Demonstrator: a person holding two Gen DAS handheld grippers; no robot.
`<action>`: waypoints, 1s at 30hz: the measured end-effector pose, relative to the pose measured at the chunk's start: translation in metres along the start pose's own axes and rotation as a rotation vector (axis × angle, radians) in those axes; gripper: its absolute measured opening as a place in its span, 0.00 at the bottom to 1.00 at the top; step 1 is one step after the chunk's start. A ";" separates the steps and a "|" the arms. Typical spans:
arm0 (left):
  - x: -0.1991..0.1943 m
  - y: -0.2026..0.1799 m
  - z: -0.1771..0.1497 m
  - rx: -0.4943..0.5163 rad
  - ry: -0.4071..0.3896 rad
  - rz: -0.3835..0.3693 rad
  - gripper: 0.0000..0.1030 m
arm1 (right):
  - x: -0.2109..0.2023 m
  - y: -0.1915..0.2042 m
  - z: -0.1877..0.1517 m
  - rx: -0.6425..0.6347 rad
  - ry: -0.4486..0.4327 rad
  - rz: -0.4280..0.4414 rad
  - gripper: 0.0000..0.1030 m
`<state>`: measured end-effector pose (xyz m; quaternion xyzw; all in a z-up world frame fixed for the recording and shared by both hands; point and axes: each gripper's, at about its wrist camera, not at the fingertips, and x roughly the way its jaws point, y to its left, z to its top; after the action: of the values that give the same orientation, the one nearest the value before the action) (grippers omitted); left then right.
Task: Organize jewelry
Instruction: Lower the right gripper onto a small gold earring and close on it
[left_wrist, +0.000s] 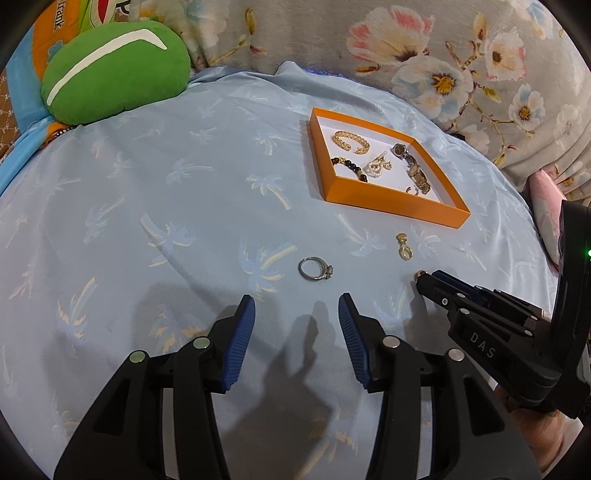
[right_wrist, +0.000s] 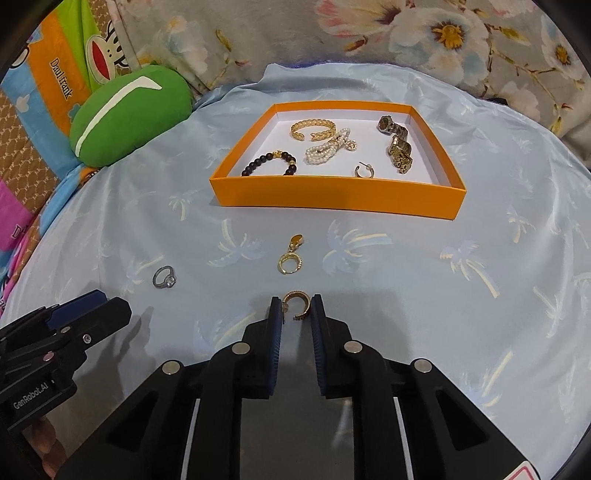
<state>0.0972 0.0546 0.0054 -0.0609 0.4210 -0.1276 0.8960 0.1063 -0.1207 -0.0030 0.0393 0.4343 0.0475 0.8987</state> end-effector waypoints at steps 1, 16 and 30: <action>0.001 -0.001 0.000 0.001 0.002 0.000 0.44 | 0.000 0.000 0.000 -0.003 -0.001 -0.002 0.13; 0.028 -0.009 0.030 0.209 0.029 -0.051 0.46 | -0.020 -0.012 -0.013 0.033 -0.001 0.056 0.01; 0.051 -0.023 0.034 0.379 0.056 -0.122 0.54 | 0.005 -0.004 0.007 0.033 0.017 0.068 0.21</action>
<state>0.1502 0.0182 -0.0057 0.0870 0.4099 -0.2604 0.8698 0.1156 -0.1248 -0.0029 0.0682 0.4411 0.0712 0.8920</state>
